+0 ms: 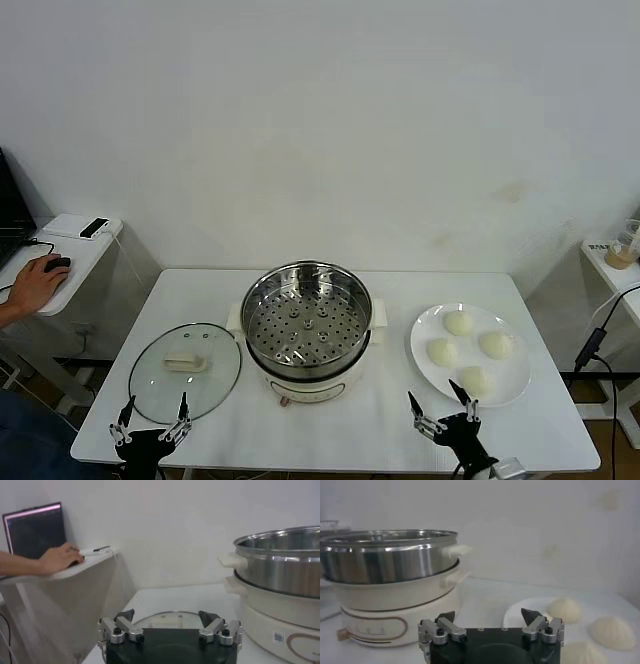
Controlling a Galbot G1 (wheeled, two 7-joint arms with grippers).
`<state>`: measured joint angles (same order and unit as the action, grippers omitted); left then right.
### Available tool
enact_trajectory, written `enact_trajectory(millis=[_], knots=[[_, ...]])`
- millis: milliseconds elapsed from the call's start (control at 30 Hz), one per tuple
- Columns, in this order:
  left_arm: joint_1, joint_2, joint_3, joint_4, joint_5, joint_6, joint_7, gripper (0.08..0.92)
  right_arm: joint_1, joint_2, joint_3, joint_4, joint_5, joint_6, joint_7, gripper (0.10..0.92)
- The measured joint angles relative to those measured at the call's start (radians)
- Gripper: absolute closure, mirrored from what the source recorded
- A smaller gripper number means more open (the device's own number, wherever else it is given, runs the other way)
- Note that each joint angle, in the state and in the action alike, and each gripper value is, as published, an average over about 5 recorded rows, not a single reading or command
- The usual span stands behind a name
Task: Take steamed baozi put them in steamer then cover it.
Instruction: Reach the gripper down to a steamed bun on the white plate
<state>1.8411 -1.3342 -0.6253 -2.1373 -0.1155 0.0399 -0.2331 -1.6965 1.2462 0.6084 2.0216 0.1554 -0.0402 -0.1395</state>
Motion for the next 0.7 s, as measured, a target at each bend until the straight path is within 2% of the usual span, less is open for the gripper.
enact_trajectory(millis=[133,333,700], knots=[[-0.009,0.000,-0.007,-0.008,0.024,0.026,0.017,0.177,0.031,-0.041,0.030,-0.011,-0.054,-0.025,-0.012,0.203],[-0.019,0.003,-0.025,-0.022,0.108,0.060,0.086,0.177,0.128,-0.168,0.075,-0.067,-0.182,-0.057,-0.080,0.203],[-0.036,-0.015,-0.052,-0.041,0.229,0.094,0.168,0.177,0.495,-0.454,-0.037,-0.287,-0.437,-0.041,-0.379,0.203]])
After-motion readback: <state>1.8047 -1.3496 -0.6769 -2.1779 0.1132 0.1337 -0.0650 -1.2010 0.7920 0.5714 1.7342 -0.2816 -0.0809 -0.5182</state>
